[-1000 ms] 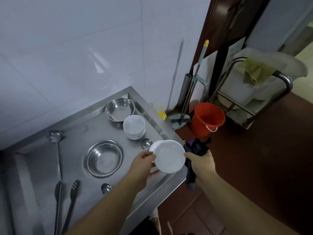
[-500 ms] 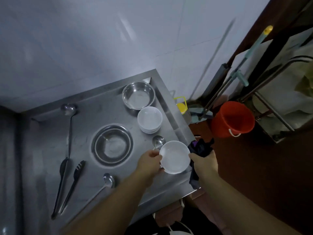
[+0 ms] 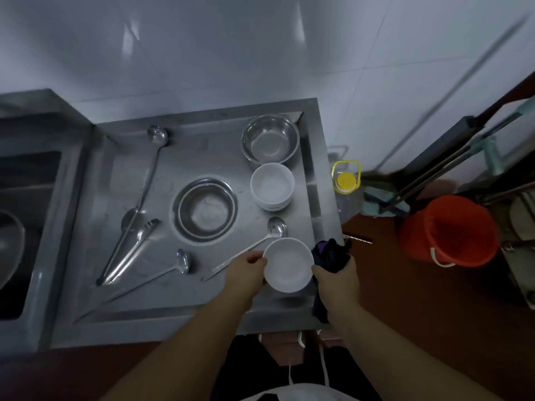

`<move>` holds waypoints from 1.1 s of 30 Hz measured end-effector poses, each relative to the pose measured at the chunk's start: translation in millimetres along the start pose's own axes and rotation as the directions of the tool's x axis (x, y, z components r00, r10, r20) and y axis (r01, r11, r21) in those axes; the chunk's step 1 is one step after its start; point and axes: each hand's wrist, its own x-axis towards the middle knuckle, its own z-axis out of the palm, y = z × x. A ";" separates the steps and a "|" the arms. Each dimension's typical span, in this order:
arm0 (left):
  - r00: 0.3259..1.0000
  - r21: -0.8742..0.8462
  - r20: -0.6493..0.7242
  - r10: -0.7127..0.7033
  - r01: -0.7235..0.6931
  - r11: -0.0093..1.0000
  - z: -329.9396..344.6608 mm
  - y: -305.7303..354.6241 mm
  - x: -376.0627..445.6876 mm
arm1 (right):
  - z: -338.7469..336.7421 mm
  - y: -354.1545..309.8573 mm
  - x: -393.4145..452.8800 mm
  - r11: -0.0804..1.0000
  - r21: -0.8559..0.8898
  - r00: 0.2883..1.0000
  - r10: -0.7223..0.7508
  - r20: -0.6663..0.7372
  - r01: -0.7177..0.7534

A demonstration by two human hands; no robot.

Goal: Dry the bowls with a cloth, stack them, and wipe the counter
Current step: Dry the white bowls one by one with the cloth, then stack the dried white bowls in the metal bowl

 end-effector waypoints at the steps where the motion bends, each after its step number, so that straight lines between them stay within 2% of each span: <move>1: 1.000 -0.001 -0.020 0.004 -0.004 1.000 1.4 -1.2 -0.8 | -0.3 -0.9 1.6 1.000 -0.015 1.000 -0.012 0.011 0.012; 4: 0.997 0.027 -0.057 0.045 -0.043 0.999 4.3 -3.6 -1.0 | -0.3 -2.5 5.4 0.998 -0.052 0.999 -0.042 0.015 0.043; 8: 0.995 0.098 -0.011 0.102 -0.101 0.990 0.5 -1.5 -3.2 | -2.7 -3.1 2.6 0.991 -0.120 0.998 -0.067 0.013 0.068; 12: 0.987 0.242 0.028 0.160 -0.162 0.957 -23.4 -2.5 -3.1 | 1.2 -21.3 -15.1 0.966 -0.187 0.980 -0.193 -0.049 0.181; 14: 0.975 0.318 0.042 0.217 -0.219 0.922 -42.9 -3.6 1.1 | 13.9 -35.5 -30.0 0.948 -0.173 0.960 -0.277 -0.036 0.267; 16: 0.961 0.406 0.061 0.271 -0.272 0.872 -65.4 -3.5 5.6 | 34.9 -47.6 -47.7 0.918 -0.184 0.935 -0.353 0.030 0.352; 19: 0.947 0.537 0.076 0.312 -0.303 0.788 -102.9 -4.3 12.3 | 76.7 -54.2 -72.4 0.836 -0.240 0.867 -0.453 0.208 0.494; 22: 0.949 0.641 0.090 0.301 -0.287 0.712 -141.1 -10.5 19.8 | 120.3 -42.3 -89.0 0.766 -0.276 0.793 -0.454 0.405 0.580; 24: 0.951 0.704 0.096 0.295 -0.274 0.655 -164.4 -18.1 23.1 | 145.4 -24.5 -92.5 0.693 -0.358 0.754 -0.419 0.506 0.626; 26: 0.952 0.758 0.095 0.291 -0.259 0.599 -184.3 -29.0 24.8 | 165.4 -1.9 -89.1 0.561 -0.462 0.712 -0.391 0.583 0.686; 30: 0.969 0.793 0.087 0.233 -0.209 0.573 -214.3 -52.8 25.6 | 190.7 37.0 -76.4 0.291 -0.612 0.673 -0.206 0.710 0.735; 33: 0.974 0.820 0.094 0.206 -0.193 0.539 -226.5 -69.1 27.4 | 203.9 58.4 -69.8 0.097 -0.645 0.652 -0.154 0.742 0.758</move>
